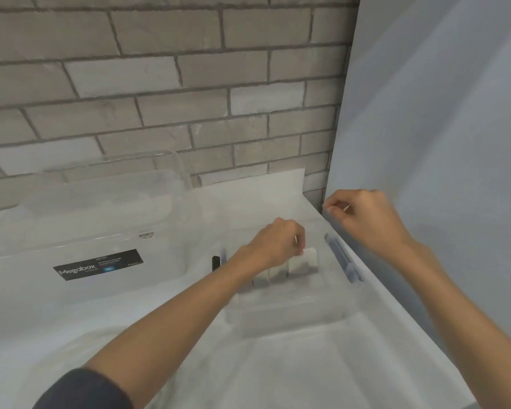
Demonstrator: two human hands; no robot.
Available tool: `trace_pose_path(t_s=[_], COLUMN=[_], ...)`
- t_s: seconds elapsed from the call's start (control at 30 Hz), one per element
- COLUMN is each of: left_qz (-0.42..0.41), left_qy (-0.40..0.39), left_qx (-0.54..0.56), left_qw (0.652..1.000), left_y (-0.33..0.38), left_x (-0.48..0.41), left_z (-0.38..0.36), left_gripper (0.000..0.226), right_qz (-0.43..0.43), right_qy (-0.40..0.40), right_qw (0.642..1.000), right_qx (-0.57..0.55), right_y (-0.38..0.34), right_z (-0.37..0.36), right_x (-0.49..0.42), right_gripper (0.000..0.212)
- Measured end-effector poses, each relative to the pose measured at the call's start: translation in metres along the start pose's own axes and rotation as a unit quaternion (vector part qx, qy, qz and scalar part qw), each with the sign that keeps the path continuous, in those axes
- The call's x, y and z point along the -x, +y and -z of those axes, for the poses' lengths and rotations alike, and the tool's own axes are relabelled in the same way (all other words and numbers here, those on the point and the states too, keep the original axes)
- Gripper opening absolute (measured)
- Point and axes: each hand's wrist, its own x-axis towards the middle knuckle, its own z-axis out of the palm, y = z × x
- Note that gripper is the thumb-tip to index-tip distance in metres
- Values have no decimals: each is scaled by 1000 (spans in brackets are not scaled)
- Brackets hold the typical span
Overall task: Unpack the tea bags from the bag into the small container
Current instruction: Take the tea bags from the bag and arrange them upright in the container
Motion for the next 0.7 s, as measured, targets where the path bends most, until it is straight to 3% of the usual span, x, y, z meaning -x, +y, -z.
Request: trace_pose_path(t_s=[0.3, 0.53, 0.7], left_qz=[48, 17, -1], left_qy=[-39, -50, -30], left_qx=[-90, -254, -277], left_qw=[994, 966, 961], left_y=[-13, -12, -9], left_x=[-28, -28, -20], left_z=[-47, -48, -41], left_gripper=[11, 23, 26], right_qz=[-36, -37, -27], right_qy=[18, -1, -4], right_qw=[999, 999, 999], right_qx=[-18, -20, -24], right_y=[25, 27, 20], right_z=[12, 8, 6], right_x=[19, 19, 19], right_gripper=[15, 15, 16])
